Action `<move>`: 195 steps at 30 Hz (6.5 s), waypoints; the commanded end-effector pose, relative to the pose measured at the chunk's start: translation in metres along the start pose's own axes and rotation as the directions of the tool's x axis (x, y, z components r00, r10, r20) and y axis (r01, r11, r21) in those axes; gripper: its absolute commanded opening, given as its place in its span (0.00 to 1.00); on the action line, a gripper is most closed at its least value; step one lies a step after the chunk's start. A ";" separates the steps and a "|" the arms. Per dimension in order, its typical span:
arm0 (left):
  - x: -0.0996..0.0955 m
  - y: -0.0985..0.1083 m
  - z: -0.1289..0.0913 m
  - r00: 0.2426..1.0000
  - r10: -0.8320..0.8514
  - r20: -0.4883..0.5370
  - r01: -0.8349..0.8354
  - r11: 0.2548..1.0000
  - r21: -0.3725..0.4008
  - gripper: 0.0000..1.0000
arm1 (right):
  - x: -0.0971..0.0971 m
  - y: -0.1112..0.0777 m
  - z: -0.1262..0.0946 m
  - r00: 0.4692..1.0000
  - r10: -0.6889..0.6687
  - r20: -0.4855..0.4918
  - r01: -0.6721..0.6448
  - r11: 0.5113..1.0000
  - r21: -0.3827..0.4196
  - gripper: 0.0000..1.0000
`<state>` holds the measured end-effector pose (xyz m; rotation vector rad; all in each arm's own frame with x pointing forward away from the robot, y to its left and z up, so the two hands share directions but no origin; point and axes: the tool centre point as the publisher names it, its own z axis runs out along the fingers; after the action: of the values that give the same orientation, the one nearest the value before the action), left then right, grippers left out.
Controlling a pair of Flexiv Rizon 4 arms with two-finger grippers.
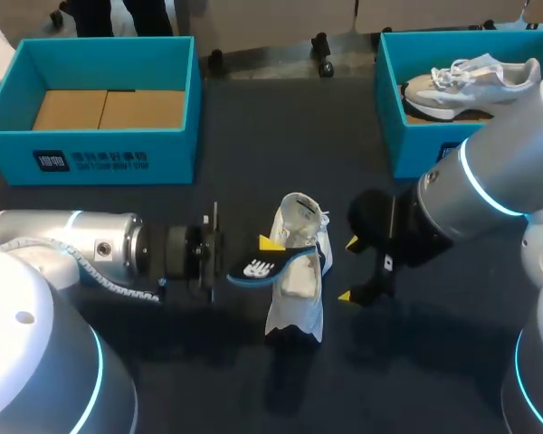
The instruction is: Take the shoe out of the shoebox, open the shoe tongue, remove and reinsert the insole, then place the shoe into the shoebox
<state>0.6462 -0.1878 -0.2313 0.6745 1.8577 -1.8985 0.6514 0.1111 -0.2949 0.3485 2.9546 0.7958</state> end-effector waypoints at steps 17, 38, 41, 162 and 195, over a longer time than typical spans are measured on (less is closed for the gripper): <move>0.025 0.023 0.003 1.000 0.010 -0.024 -0.010 0.999 -0.037 0.00 | 0.001 -0.001 0.000 1.000 -0.001 0.001 0.001 1.000 -0.002 1.00; 0.029 0.041 0.001 1.000 0.014 -0.027 -0.016 0.997 -0.070 0.00 | 0.001 -0.001 0.000 1.000 -0.001 0.001 0.001 1.000 -0.002 1.00; 0.030 0.042 0.002 0.999 0.018 -0.028 -0.020 0.997 -0.069 0.00 | 0.001 -0.001 0.000 1.000 -0.001 0.001 0.001 1.000 -0.002 1.00; 0.033 0.078 0.025 0.999 0.050 -0.017 -0.051 0.995 -0.088 0.00 | 0.001 -0.001 0.000 1.000 -0.001 0.001 0.001 1.000 -0.002 1.00; 0.029 0.111 0.018 0.998 0.051 -0.028 -0.055 0.979 -0.194 0.00 | 0.001 -0.001 0.000 1.000 -0.001 0.001 0.001 1.000 -0.002 1.00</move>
<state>0.6864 -0.2070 -0.3358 0.6797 1.9836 -1.6609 0.6514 0.1114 -0.2951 0.3483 2.9546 0.7945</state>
